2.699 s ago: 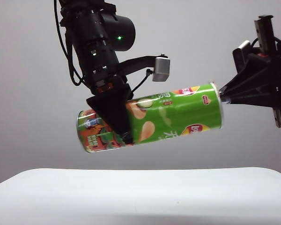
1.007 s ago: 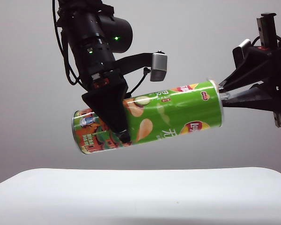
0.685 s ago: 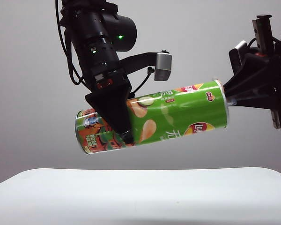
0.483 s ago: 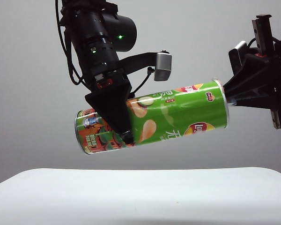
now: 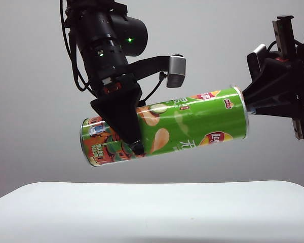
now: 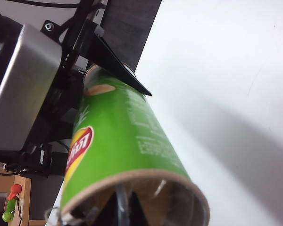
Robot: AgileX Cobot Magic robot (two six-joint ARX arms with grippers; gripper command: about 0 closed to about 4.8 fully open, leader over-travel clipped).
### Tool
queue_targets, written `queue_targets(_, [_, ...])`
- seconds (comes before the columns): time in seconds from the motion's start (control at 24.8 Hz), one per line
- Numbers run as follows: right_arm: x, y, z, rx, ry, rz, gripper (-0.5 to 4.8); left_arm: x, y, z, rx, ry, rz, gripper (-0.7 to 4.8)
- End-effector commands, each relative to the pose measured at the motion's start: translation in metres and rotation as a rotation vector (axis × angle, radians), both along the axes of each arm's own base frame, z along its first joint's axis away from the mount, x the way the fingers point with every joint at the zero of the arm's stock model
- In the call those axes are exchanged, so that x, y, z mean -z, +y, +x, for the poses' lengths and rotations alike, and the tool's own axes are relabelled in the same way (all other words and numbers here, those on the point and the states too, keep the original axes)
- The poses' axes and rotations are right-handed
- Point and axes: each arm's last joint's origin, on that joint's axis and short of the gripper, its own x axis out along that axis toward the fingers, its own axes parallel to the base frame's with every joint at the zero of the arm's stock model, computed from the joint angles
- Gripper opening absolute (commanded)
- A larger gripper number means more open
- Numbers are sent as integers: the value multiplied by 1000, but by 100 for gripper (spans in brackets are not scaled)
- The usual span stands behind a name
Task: Pick up the green tub of chips from the desk, pull out the transparent container with the chips inside partially, and then place the chips back on the desk.
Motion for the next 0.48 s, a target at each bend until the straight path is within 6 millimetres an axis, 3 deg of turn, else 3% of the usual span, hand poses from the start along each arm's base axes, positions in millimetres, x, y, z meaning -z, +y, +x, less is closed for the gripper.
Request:
queue_targets(0.04, [-3, 1, 1, -11, -28, 7, -4, -6, -2, -3, 25, 22, -46, 306])
queue_targets(0.48, [-2, 1, 1, -10, -21, 7, -4, -6, -1, -4, 23, 32, -36, 313])
